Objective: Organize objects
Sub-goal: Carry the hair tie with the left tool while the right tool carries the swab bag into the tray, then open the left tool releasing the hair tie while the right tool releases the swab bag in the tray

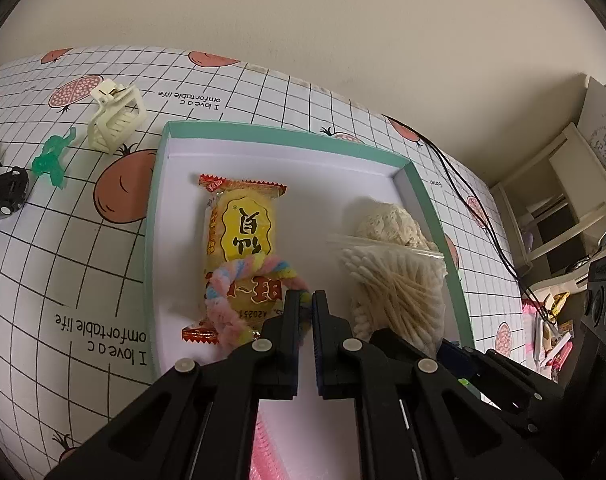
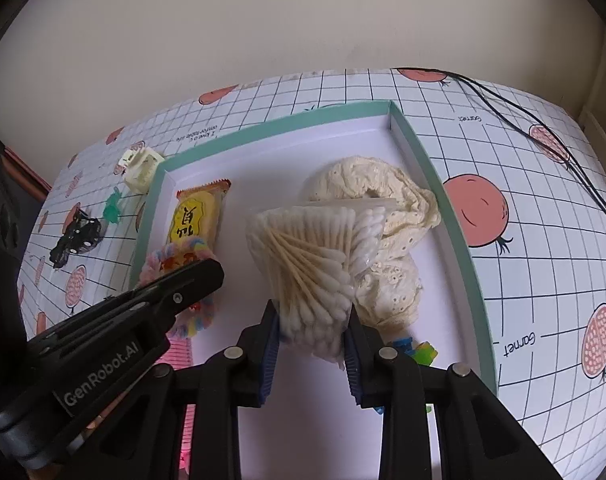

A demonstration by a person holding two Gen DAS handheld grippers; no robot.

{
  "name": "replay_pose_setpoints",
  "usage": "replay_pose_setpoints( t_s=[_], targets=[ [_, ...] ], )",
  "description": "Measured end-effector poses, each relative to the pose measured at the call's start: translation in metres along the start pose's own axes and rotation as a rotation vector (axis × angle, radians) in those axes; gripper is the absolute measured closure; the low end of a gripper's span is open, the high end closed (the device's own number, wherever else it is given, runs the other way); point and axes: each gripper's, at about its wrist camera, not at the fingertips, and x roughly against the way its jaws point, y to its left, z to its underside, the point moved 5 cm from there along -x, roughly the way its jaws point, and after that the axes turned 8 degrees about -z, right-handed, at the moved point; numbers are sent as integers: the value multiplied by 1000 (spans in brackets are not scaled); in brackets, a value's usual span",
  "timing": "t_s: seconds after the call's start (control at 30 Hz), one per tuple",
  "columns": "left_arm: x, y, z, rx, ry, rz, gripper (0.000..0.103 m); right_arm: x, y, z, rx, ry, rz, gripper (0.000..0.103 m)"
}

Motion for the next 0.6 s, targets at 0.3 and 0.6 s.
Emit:
replay_pose_setpoints(
  t_s=[0.3,0.6],
  targets=[
    [-2,0,2,4,11,-12,97,-5,-2,7,-11,3,-4,72],
    [7,3,-1,18,7,-6,97,-3,-1,7,-6,-1,1,70]
  ],
)
